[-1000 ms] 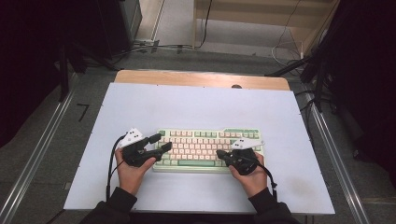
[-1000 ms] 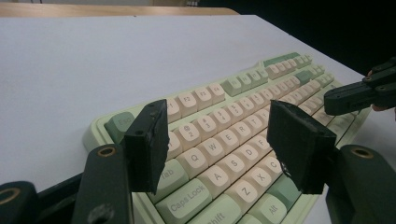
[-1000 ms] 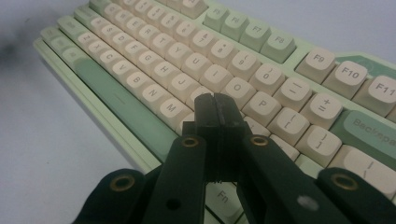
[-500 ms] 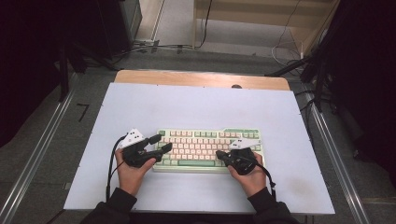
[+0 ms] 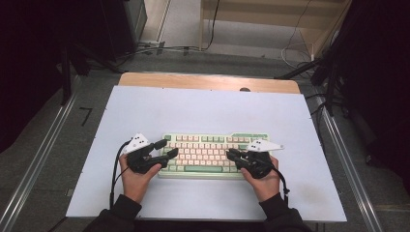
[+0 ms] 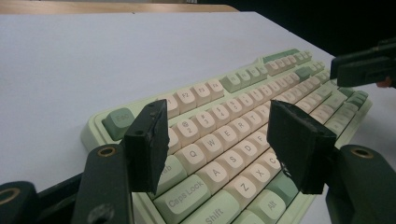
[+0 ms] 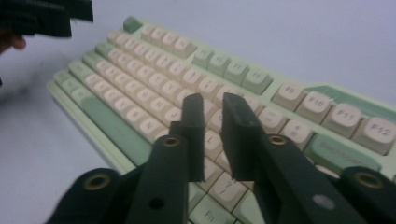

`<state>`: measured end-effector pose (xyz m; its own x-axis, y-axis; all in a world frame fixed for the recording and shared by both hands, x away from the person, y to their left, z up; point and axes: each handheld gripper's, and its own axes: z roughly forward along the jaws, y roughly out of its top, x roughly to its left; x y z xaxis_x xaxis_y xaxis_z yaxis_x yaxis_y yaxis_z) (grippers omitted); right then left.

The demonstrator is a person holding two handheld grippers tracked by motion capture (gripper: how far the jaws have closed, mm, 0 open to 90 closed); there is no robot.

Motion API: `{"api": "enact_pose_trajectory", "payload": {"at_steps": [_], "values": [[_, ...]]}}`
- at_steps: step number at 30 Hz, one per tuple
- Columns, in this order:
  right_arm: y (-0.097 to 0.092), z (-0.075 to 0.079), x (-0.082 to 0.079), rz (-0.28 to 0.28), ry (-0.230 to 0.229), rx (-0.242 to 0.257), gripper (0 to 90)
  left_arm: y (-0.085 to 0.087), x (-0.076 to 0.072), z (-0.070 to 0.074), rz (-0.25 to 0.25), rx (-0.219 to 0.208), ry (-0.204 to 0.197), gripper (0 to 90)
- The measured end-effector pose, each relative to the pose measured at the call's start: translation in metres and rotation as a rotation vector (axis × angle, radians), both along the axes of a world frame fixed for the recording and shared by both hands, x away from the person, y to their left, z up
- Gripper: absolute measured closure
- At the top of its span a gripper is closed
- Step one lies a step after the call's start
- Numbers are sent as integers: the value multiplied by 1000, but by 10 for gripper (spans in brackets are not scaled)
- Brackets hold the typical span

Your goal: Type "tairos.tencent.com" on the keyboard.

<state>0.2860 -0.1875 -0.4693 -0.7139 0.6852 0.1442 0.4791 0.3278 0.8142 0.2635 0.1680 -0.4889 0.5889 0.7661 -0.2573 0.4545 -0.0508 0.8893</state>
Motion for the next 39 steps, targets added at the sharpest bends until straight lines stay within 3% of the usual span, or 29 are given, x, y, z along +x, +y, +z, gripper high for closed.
{"api": "enact_pose_trajectory", "payload": {"at_steps": [2,5,8,13,33,36,39], "values": [[-6,1,2,-32,-7,35,602,0,0,0,0,1,0,401],[-13,0,8,-79,19,82,432,0,0,0,1,1,-1,401],[-19,-2,12,-130,21,103,356,0,0,0,1,5,0,401],[-24,-1,14,-159,15,120,342,0,0,0,0,6,-1,401],[-23,-2,15,-160,12,96,343,-7,2,1,-7,-11,2,408],[-24,-1,15,-164,13,102,344,-11,4,5,8,-14,31,478],[-24,-2,15,-169,14,103,347,-17,9,9,-7,-18,66,661]]}}
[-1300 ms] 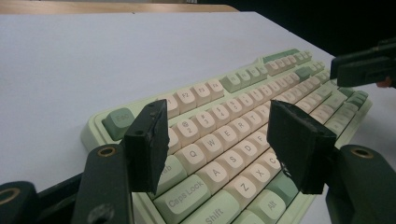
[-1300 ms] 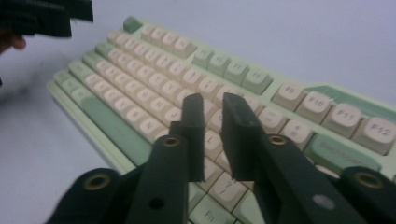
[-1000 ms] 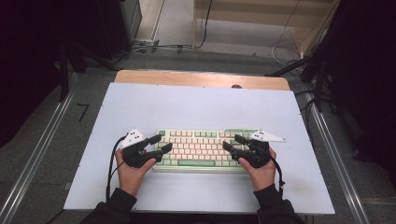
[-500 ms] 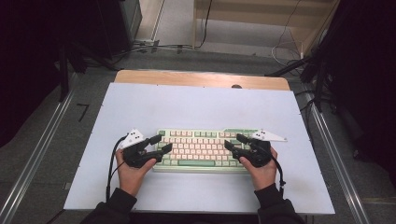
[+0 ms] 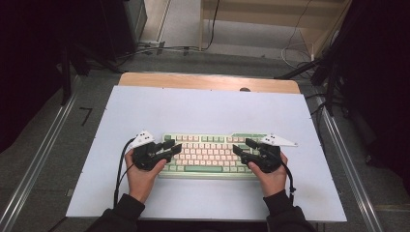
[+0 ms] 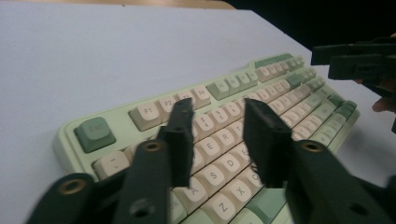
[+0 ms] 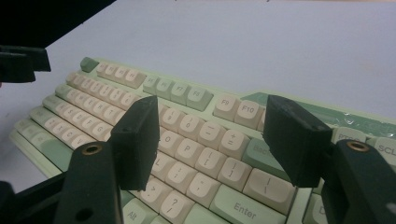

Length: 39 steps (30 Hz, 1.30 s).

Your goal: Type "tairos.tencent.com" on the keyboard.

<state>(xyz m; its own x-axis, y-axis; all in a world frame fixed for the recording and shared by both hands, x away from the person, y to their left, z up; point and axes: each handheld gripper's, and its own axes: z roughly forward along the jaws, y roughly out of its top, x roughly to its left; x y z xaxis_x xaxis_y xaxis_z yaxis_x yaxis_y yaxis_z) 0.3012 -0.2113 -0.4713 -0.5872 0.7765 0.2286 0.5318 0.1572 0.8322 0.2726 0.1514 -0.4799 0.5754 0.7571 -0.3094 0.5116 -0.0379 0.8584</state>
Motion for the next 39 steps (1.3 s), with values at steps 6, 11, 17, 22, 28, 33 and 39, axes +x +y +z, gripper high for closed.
{"api": "enact_pose_trajectory", "payload": {"at_steps": [6,11,17,22,28,33,39], "values": [[1,-1,1,-1,4,-4,350,-22,11,0,-72,61,10,900],[1,-2,1,4,7,-4,351,-43,19,3,-132,105,18,900],[3,-2,1,13,5,-3,354,-58,26,3,-154,139,42,900],[3,-2,2,13,3,-1,355,-67,30,-4,-150,197,74,900],[3,-2,2,16,5,-1,355,-70,33,-9,-132,220,87,900],[3,-2,2,17,5,-1,356,-71,34,-10,-131,226,90,900],[3,-2,2,17,4,-2,356,-71,34,-11,-128,227,87,900]]}}
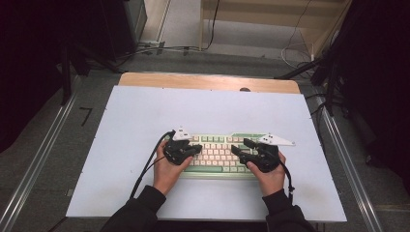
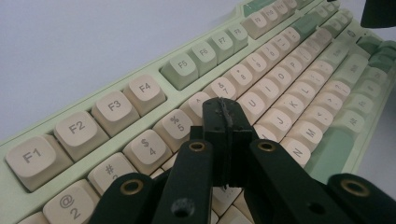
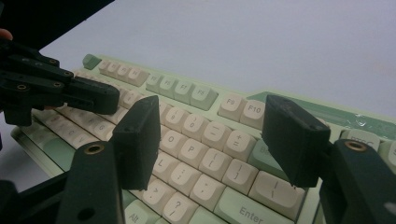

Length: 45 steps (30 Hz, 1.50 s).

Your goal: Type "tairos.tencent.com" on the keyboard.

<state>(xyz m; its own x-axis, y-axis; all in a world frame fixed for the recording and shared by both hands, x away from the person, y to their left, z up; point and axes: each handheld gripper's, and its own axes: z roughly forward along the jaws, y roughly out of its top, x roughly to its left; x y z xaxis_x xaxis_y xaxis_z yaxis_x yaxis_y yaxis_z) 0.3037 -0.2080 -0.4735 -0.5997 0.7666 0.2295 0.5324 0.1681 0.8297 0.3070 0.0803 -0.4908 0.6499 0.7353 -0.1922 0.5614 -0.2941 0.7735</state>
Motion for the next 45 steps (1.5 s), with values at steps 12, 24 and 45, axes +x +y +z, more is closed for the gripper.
{"api": "enact_pose_trajectory", "payload": {"at_steps": [12,24,45], "values": [[0,0,0,0,-3,-1,356,9,-4,14,3,-120,-27,817],[0,0,0,-1,-3,-1,356,35,-12,28,51,-234,-78,448],[1,0,0,-2,-1,-5,356,51,-16,23,85,-230,-77,446]]}}
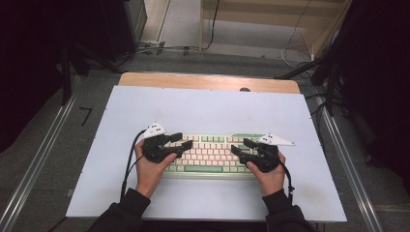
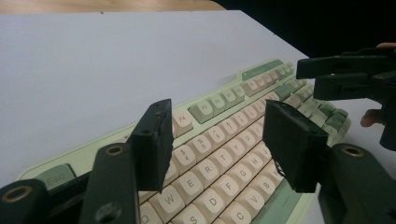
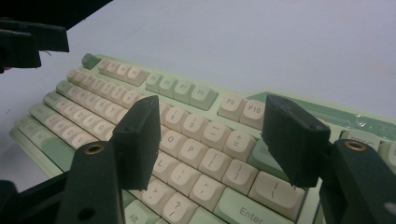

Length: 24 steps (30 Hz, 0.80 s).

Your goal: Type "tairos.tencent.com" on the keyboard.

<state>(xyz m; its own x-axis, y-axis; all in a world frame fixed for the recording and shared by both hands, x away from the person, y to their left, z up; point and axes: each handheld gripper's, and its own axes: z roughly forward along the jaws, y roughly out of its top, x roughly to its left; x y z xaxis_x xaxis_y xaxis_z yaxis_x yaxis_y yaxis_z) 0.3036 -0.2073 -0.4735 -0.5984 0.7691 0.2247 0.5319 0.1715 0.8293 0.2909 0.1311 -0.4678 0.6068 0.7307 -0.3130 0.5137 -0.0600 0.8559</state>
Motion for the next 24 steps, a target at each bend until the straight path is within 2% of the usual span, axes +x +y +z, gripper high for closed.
{"api": "enact_pose_trajectory", "payload": {"at_steps": [3,5,7,8,13,24], "values": [[0,0,0,1,-1,0,356,-2,0,-2,-9,21,4,535],[0,0,0,0,0,0,356,-3,0,-4,-27,50,5,667],[0,0,0,0,1,0,356,-4,0,-6,-41,81,5,866],[0,0,0,0,0,0,356,-5,0,-7,-50,88,14,900],[1,0,0,1,2,0,356,-11,3,-13,-81,128,40,900],[1,0,0,1,5,0,356,-13,6,-20,-53,197,51,900]]}}
